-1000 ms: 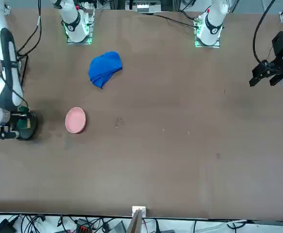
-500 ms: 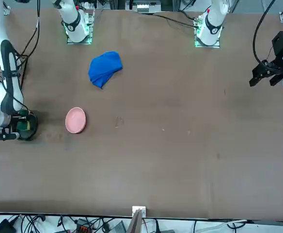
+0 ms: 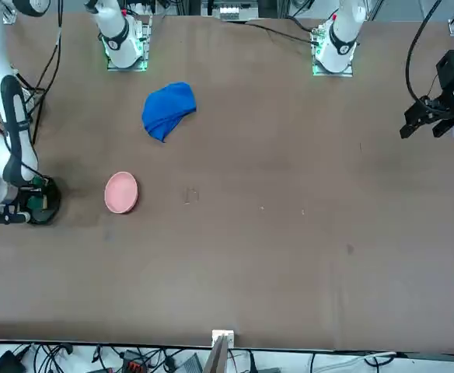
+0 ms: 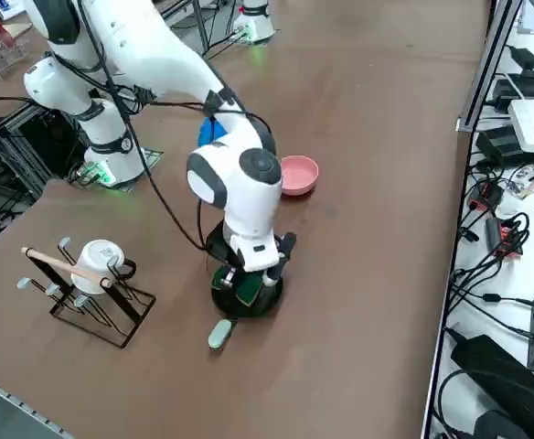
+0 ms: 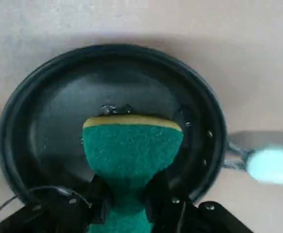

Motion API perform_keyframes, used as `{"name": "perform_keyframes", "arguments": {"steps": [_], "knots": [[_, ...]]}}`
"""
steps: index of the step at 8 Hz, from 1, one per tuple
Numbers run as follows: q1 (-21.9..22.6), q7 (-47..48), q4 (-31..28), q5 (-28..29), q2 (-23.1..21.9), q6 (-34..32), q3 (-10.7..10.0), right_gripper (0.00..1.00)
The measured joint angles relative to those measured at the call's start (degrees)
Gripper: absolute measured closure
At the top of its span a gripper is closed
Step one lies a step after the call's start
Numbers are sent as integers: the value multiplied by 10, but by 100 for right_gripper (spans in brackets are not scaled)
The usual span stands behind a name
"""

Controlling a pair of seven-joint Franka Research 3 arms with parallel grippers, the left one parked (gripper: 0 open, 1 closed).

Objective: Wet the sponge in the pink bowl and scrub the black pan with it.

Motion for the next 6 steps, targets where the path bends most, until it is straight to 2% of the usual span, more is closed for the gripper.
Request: {"name": "perform_keyframes", "arguments": {"steps": [6], "knots": [[-30, -66, 2, 4, 1, 21, 5, 62]]}}
